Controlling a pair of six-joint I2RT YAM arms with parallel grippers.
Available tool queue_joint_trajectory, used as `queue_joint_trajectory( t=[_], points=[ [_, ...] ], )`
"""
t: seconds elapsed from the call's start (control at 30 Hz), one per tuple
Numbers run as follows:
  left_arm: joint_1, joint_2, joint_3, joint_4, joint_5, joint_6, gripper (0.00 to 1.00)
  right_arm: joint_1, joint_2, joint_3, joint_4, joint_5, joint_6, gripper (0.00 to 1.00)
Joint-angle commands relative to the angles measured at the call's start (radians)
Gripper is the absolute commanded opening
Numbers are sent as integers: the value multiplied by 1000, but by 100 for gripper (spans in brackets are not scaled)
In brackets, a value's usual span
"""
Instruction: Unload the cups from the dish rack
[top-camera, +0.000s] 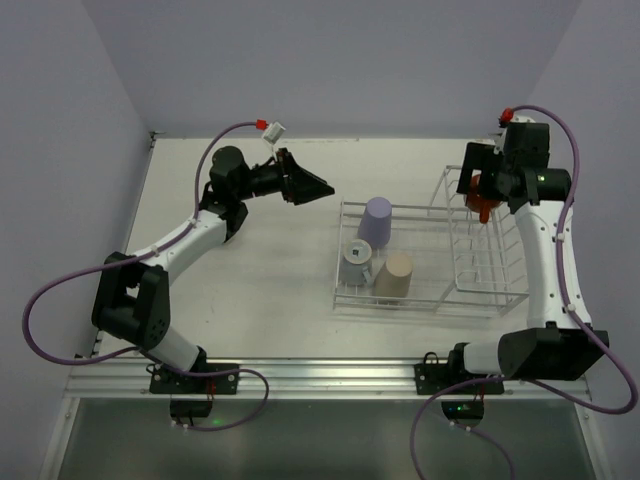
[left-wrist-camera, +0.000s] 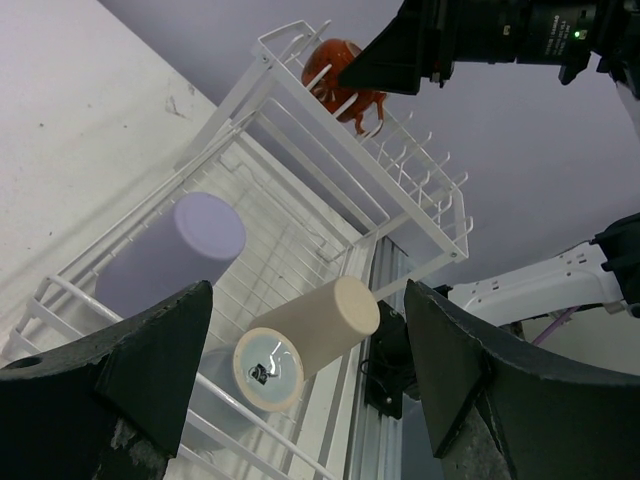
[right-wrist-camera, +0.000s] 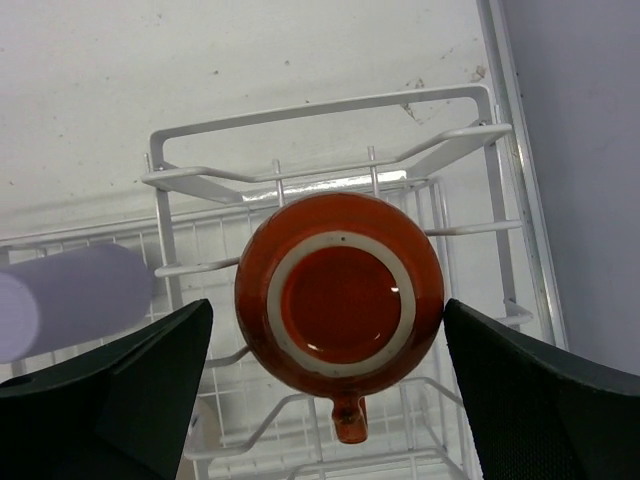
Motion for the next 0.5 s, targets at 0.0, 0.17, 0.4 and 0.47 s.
queue_joint_trajectory(
  t=[0.0, 0.17, 0.4, 0.47],
  points=[
    [-10, -2, 9, 32, 5, 8, 82, 3, -55, 62, -15, -28, 13, 99],
    [-16, -4, 12, 30, 4, 6, 82, 12, -131, 52, -14, 13, 38, 99],
    [-24, -11, 8, 29, 1, 5, 82, 12, -249, -31, -63, -94, 75, 99],
    [-25, -15, 3, 29, -1, 5, 82, 13, -266, -69, -83, -101, 65, 99]
  ],
)
